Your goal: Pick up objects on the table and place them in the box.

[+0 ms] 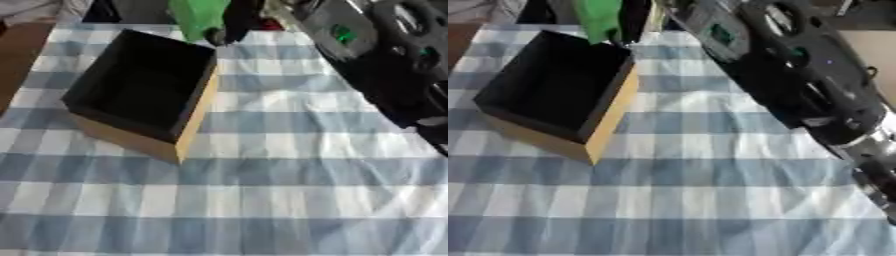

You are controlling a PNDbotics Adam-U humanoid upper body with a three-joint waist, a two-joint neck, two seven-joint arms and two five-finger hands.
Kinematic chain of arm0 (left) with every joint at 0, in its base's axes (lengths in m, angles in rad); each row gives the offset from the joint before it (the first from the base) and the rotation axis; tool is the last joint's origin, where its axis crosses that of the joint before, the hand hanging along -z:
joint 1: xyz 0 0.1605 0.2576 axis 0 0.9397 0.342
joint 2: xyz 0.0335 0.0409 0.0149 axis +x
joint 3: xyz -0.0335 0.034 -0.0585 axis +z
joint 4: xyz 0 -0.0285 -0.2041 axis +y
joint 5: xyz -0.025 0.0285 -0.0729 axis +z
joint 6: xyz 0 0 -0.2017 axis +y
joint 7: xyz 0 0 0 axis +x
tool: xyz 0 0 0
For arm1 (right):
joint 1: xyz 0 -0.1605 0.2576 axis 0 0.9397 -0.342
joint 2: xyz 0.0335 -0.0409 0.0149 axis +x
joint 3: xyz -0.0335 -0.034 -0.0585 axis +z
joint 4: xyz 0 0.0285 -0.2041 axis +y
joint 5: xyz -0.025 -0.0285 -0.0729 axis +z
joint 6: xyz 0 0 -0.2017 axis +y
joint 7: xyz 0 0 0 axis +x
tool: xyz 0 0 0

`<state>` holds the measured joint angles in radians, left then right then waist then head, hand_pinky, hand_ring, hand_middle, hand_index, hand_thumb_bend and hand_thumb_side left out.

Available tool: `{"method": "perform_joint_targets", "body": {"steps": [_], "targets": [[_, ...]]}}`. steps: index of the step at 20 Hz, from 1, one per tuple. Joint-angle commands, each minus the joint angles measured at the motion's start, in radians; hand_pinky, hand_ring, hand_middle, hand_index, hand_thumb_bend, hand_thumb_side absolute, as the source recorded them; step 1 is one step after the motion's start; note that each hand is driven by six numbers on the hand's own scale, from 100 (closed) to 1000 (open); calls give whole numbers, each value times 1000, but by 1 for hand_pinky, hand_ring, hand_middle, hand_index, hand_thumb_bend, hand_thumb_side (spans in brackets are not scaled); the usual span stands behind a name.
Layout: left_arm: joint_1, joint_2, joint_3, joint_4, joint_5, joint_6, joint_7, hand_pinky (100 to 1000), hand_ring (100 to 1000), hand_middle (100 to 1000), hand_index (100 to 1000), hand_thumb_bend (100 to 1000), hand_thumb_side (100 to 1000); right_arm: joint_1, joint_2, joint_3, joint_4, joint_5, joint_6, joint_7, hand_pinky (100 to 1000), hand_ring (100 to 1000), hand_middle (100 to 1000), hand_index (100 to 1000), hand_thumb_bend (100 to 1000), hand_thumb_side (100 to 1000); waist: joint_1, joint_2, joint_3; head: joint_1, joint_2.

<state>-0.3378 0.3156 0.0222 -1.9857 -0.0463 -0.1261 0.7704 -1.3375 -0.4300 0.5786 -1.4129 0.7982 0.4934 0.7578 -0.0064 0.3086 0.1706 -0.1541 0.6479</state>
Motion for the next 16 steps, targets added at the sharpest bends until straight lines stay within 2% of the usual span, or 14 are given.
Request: {"method": "perform_joint_targets", "body": {"steps": [1, 8, 13, 16], "targets": [[-18, 8, -4, -14, 5, -4, -6, 616, 724, 585, 723, 312, 386, -36, 50, -14, 49, 35, 141, 149, 856, 853, 604, 672, 100, 100, 5, -23, 5, -17, -3], [-29, 4, -10, -14, 4, -19, -10, 617, 724, 585, 723, 317, 385, -31, 150, -30, 145, 91, 138, 149, 860, 864, 643, 707, 100, 100, 5, -19, 18, -39, -6], [-32, 2, -11, -14, 6, -21, -10, 616, 724, 585, 723, 315, 386, -22, 186, -25, 178, 91, 125, 149, 876, 899, 728, 764, 100, 100, 2, -14, 22, -46, -10], [-32, 1, -11, -14, 8, -20, -8, 615, 724, 585, 723, 315, 386, -21, 195, -22, 187, 78, 112, 149, 898, 933, 790, 829, 100, 100, 1, -12, 23, -46, -11]]}}
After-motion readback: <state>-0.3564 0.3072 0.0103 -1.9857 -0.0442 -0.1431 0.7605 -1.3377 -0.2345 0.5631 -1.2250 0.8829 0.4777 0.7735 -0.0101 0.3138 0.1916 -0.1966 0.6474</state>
